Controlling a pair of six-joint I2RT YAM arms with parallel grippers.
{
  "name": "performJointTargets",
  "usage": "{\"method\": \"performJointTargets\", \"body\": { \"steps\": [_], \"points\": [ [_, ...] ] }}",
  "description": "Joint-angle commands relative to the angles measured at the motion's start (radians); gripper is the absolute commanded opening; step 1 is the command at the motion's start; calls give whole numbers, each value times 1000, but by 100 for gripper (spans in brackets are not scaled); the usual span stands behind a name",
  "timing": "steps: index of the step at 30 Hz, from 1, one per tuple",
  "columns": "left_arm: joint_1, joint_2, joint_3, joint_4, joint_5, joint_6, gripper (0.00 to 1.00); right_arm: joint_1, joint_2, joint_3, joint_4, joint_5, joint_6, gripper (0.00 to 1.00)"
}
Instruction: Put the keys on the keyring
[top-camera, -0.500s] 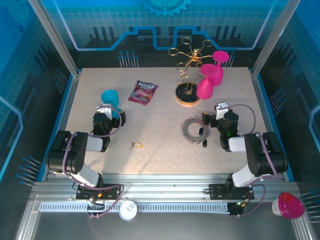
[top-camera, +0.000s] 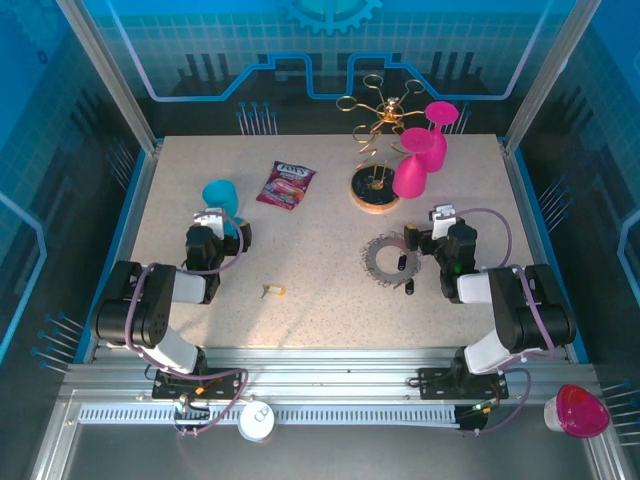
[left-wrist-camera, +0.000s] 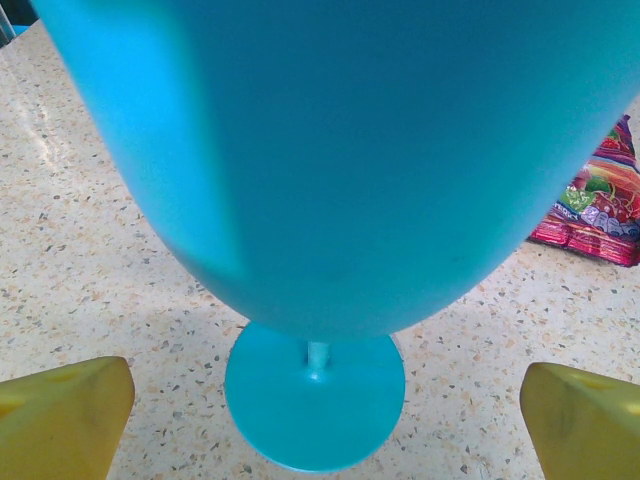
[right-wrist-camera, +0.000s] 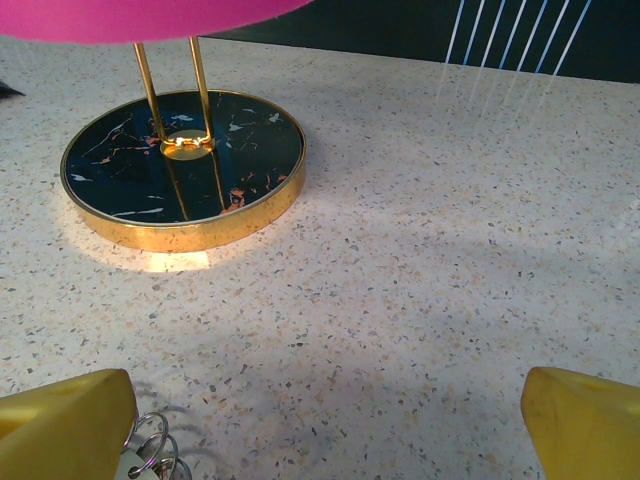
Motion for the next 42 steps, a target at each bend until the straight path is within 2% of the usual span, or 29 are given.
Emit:
{"method": "performJointTargets", "body": {
  "steps": [1,4,10,14,18,20,21,22,23,25,27,28,31,36,38,42],
  "points": [
    [8,-23,17,-2,28,-2,99,-10,3,20,4,-32,-3,100],
    [9,-22,18,-1,28,-2,99,-35,3,14,12,-80,13,100],
    [9,-25,10,13,23,-2,99,-36,-5,1,33,-69,15,100],
    [7,-137,-65,53,-68,-29,99,-11,-145,-88,76,-5,3,100],
    [-1,-317,-53,-110,-77,-23,99,36,-336,-76,-154,48,-15,97],
    [-2,-386,-35,-174,-63,-38,99,60,-430,-54,-304,62,28,94],
    [-2,-418,-22,-218,-47,-51,99,69,-477,-39,-378,65,66,91],
    [-3,-446,-5,-267,-21,-68,99,92,-514,-27,-441,62,59,83],
    [-3,-465,13,-305,6,-94,99,116,-544,-9,-502,84,65,82],
    [-6,-494,56,-398,84,-150,98,153,-596,45,-665,136,157,81],
    [-20,-503,101,-487,117,-221,94,161,-611,110,-842,127,300,77],
    [-39,-508,128,-544,111,-262,90,164,-607,150,-936,99,368,77],
    [-134,-501,182,-618,99,-323,88,176,-559,235,-1135,16,507,70],
    [-302,-443,273,-758,35,-387,89,211,-431,319,-1271,-109,636,57],
    [-349,-414,306,-820,21,-450,89,246,-374,360,-1312,-119,670,57],
    [-466,-354,324,-850,-1,-584,89,333,-253,459,-1438,-32,813,39]
  ]
}}
